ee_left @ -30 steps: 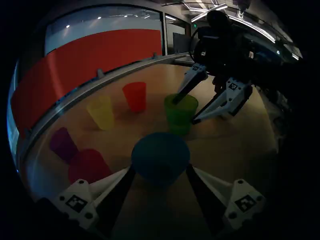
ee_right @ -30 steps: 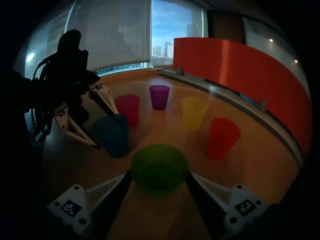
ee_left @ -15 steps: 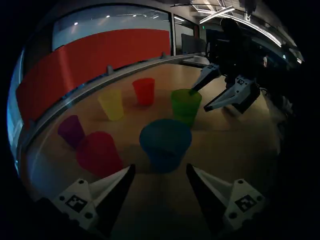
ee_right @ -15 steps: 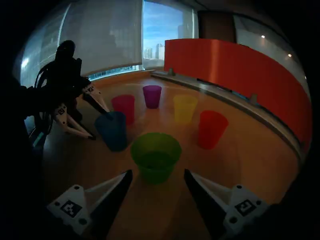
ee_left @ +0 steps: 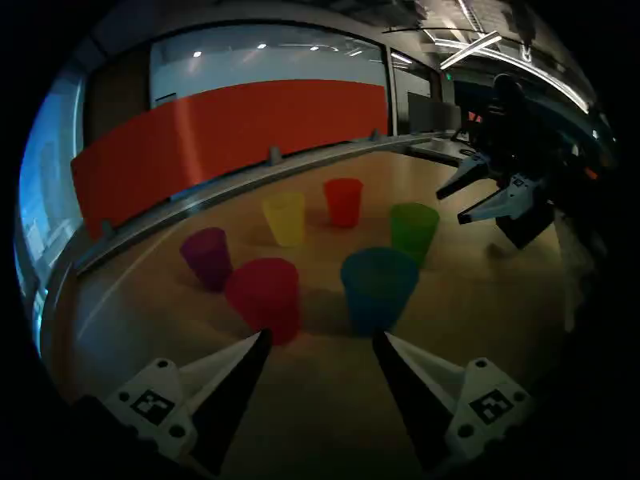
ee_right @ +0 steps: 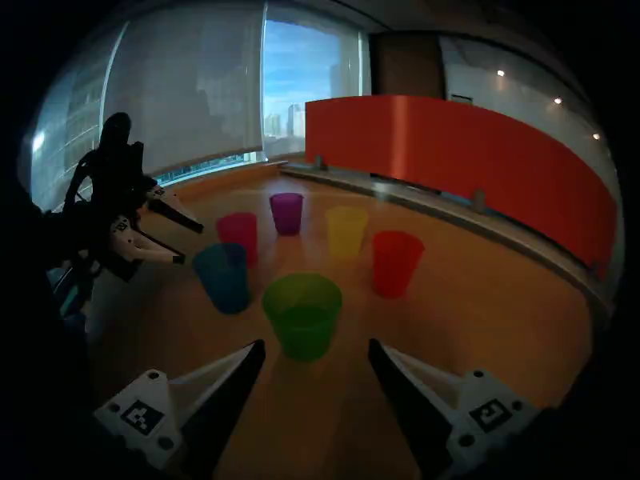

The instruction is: Pour water

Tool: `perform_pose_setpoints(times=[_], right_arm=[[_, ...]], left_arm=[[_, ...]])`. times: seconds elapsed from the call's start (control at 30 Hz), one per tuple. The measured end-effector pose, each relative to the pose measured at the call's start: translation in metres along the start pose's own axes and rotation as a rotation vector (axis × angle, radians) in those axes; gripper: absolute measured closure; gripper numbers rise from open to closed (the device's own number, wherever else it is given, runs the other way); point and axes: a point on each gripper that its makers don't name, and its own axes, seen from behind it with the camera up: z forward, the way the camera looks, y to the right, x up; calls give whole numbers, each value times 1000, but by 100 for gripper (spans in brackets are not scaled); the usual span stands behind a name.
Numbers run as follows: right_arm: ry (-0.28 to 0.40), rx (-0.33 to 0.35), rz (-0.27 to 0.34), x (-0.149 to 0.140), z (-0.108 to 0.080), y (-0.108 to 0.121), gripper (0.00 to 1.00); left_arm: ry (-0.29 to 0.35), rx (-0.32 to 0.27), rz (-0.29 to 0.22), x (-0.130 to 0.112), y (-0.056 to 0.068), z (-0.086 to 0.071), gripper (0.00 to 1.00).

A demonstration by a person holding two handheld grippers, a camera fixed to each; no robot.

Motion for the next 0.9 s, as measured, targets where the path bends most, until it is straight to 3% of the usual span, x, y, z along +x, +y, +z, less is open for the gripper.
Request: perform_pose_setpoints(times=[0.53, 0.9], right_arm=[[157, -188, 111, 35, -34, 40, 0], [271, -396, 154, 52, -53, 83, 0]], left_arm=[[172, 237, -78, 33, -58, -46, 6], [302, 380, -142, 47, -93, -71, 6]])
